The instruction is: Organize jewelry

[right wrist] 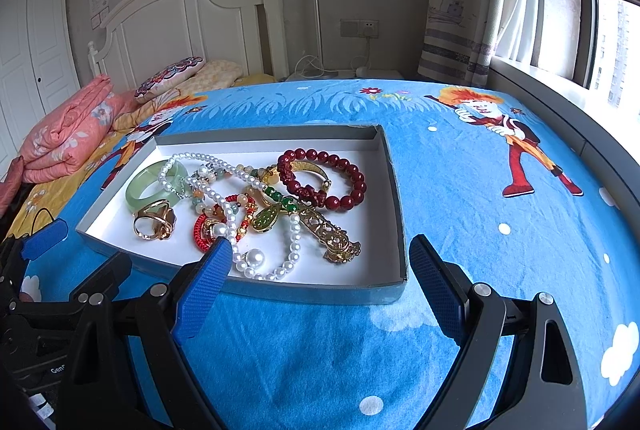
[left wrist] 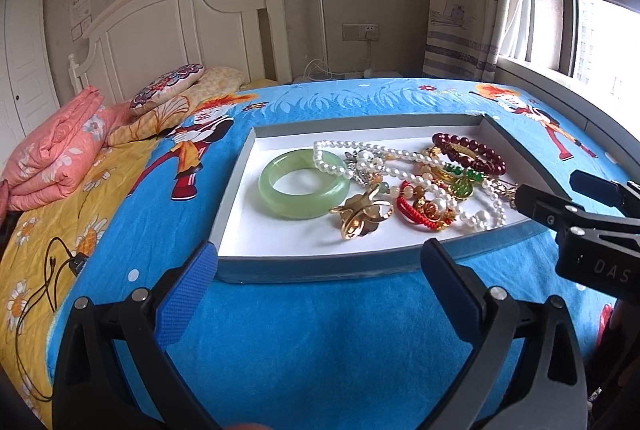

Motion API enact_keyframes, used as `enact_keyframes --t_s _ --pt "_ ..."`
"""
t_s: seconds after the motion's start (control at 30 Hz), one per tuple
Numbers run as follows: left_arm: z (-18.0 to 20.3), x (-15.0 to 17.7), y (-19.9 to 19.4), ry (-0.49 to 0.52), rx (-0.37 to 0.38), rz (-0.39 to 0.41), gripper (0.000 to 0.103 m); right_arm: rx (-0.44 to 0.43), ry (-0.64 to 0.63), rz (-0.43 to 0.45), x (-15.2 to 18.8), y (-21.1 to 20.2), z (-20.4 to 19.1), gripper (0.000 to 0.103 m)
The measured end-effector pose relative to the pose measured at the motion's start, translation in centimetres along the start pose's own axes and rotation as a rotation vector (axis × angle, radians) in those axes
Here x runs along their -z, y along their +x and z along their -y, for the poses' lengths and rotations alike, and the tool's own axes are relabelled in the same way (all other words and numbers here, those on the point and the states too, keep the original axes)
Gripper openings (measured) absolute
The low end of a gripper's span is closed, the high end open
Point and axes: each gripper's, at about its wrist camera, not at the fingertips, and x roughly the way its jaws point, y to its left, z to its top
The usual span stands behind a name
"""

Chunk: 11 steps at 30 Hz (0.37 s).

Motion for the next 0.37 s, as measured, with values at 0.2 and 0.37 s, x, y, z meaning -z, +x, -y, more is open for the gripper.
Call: enact_keyframes --t_s 0.2,0.37 --pt "-1.7 -0.1 0.1 -0.077 0.039 -0.029 0.101 -0.022 0.009 0.019 0.0 -0.4 0.4 0.086" --pt "-4.6 1.5 0.1 -0.208 0.13 -0.159 0.101 -0.08 -0.052 -0.032 0.7 -2.3 0.3 0.086"
